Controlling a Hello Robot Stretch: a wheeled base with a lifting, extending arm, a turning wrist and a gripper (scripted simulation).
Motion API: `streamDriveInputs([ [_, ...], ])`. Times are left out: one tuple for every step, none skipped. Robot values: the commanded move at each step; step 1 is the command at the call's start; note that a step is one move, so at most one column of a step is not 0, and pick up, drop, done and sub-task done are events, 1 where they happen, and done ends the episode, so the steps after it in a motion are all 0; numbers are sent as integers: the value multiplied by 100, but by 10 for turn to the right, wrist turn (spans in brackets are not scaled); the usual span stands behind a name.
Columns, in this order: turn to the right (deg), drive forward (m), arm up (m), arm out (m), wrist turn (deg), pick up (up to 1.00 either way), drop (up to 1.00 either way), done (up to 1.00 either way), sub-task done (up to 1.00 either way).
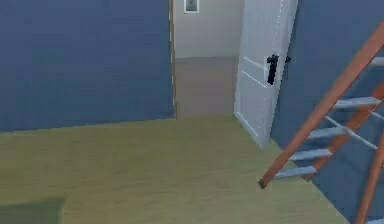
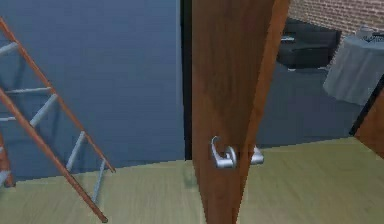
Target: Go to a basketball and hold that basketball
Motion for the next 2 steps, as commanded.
streamDriveInputs([
  [0, 100, 0, 0, 0, 0, 0, 0, 0],
  [0, 100, 0, 0, 0, 0, 0, 0, 0],
])
